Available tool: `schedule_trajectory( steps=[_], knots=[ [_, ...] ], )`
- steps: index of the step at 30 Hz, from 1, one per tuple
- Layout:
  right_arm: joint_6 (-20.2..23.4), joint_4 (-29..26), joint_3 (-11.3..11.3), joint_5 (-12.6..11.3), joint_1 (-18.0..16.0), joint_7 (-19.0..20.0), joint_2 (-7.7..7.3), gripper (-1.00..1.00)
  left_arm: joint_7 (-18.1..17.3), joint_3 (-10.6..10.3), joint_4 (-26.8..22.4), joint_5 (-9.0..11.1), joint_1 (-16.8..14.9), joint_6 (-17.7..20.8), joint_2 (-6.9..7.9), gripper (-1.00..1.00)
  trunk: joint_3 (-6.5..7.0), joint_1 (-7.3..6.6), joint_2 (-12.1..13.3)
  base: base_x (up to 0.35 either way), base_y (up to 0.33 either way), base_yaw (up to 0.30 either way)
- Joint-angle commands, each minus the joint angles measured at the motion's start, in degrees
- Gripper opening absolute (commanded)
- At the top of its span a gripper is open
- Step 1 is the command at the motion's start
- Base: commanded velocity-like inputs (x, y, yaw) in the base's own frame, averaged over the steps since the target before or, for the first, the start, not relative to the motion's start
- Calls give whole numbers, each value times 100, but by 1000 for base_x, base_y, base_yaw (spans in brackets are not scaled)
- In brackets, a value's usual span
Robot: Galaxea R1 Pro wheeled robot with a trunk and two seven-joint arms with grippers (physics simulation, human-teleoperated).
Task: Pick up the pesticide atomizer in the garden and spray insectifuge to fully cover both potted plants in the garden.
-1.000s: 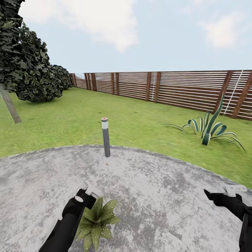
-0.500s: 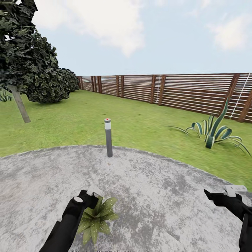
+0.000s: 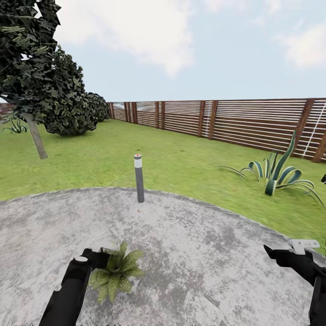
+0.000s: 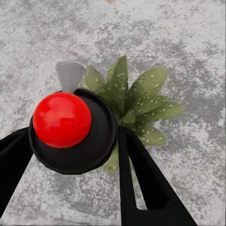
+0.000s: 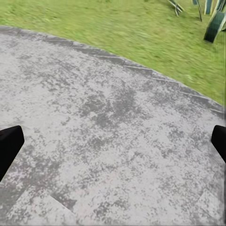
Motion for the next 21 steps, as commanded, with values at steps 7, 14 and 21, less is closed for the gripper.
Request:
schedule_trajectory(
  steps=[7, 14, 21],
  knots=[
    [16, -8, -12, 23, -8, 40, 1, 100, -64, 524, -195, -25, -5, 16, -7, -100, 10, -2, -4, -151, -316, 22],
    [16, -8, -12, 24, -8, 40, 3, 100, -70, 505, -206, -26, -5, 14, -7, -100, 58, -2, -4, -139, -316, 1],
    [18, -3, -12, 23, -8, 40, 4, 100, -77, 476, -202, -26, -5, 12, -7, -100, 115, -2, -4, -31, -259, 0]
  ],
)
